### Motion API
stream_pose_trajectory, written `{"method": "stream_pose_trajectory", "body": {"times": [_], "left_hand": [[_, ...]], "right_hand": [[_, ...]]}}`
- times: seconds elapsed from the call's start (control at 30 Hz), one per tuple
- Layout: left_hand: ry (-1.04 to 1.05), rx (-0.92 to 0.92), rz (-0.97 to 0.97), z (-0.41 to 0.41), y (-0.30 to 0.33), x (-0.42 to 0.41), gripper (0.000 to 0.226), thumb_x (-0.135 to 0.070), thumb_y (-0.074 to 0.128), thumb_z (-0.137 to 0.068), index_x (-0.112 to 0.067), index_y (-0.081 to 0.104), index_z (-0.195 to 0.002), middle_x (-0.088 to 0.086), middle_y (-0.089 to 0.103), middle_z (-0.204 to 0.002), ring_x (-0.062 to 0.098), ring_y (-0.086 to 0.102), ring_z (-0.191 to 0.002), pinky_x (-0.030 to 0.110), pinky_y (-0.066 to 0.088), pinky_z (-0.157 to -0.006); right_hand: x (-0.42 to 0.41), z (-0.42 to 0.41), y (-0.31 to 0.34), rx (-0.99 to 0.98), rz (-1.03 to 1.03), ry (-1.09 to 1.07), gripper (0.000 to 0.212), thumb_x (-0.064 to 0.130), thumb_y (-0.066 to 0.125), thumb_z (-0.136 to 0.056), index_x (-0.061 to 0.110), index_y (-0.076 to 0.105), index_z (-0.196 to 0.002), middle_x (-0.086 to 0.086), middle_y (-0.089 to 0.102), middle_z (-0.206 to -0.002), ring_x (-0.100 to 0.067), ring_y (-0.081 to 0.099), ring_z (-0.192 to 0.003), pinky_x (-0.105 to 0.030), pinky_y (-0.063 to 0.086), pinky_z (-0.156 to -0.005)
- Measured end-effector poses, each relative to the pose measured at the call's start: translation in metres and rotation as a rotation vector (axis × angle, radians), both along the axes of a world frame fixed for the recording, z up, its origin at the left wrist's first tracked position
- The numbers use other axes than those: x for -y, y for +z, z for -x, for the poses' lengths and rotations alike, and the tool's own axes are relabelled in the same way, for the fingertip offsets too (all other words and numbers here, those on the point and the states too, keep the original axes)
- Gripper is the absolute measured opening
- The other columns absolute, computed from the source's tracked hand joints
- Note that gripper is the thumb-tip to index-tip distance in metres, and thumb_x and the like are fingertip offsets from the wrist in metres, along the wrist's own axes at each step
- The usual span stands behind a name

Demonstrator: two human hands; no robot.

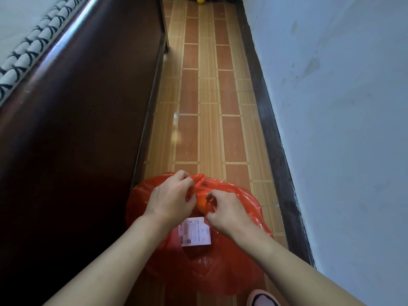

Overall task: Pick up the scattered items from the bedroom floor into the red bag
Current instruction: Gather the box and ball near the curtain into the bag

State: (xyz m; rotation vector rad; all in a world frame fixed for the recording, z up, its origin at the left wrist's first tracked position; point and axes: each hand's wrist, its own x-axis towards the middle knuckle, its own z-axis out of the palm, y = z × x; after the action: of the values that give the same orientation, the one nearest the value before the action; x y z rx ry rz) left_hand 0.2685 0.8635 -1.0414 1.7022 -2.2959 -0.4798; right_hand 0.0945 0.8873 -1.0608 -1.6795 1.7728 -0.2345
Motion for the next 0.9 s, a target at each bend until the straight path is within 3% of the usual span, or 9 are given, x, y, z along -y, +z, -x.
{"method": "stream_pose_trajectory", "body": {"times": [0.1, 0.23, 0.43, 0.67, 0.9], "left_hand": [[0.003, 0.008, 0.038, 0.002, 0.004, 0.001, 0.014, -0.034, 0.064, -0.092, -0.02, 0.067, -0.093, -0.013, 0.058, -0.112, 0.011, 0.062, -0.087, 0.031, 0.055, -0.058], [0.064, -0.008, 0.08, 0.001, 0.018, 0.002, 0.014, -0.031, 0.069, -0.09, -0.018, 0.07, -0.094, -0.01, 0.061, -0.111, 0.012, 0.062, -0.087, 0.024, 0.046, -0.056], [0.098, 0.028, 0.094, 0.009, 0.063, -0.017, 0.012, -0.025, 0.073, -0.083, -0.014, 0.072, -0.089, -0.002, 0.062, -0.109, 0.021, 0.057, -0.096, 0.038, 0.053, -0.064], [0.201, 0.045, 0.049, 0.003, 0.182, -0.051, 0.014, -0.027, 0.071, -0.086, -0.013, 0.071, -0.087, 0.001, 0.058, -0.101, 0.022, 0.056, -0.088, 0.042, 0.055, -0.064], [0.239, 0.029, -0.039, -0.004, 0.327, -0.072, 0.013, -0.023, 0.071, -0.084, -0.014, 0.061, -0.081, -0.001, 0.052, -0.085, 0.027, 0.056, -0.072, 0.041, 0.049, -0.056]], "right_hand": [[0.011, 0.004, 0.003, -0.079, 0.059, 0.004, 0.029, 0.023, 0.06, -0.084, 0.026, 0.069, -0.111, -0.001, 0.075, -0.1, -0.026, 0.07, -0.098, -0.039, 0.056, -0.085], [0.028, 0.013, 0.017, -0.175, 0.197, 0.011, 0.024, 0.026, 0.059, -0.092, 0.021, 0.067, -0.114, 0.0, 0.071, -0.106, -0.024, 0.067, -0.101, -0.037, 0.053, -0.087], [0.031, 0.021, 0.08, -0.145, 0.289, -0.028, 0.021, 0.021, 0.063, -0.093, 0.018, 0.073, -0.111, -0.002, 0.072, -0.104, -0.024, 0.067, -0.098, -0.036, 0.055, -0.082], [-0.002, 0.035, 0.21, -0.159, 0.212, -0.039, 0.011, 0.017, 0.066, -0.089, 0.016, 0.074, -0.096, -0.001, 0.074, -0.095, -0.022, 0.068, -0.088, -0.031, 0.054, -0.074], [-0.031, 0.043, 0.351, -0.117, 0.12, -0.155, 0.012, 0.008, 0.066, -0.085, 0.017, 0.073, -0.088, -0.002, 0.072, -0.087, -0.02, 0.066, -0.081, -0.039, 0.06, -0.078]]}}
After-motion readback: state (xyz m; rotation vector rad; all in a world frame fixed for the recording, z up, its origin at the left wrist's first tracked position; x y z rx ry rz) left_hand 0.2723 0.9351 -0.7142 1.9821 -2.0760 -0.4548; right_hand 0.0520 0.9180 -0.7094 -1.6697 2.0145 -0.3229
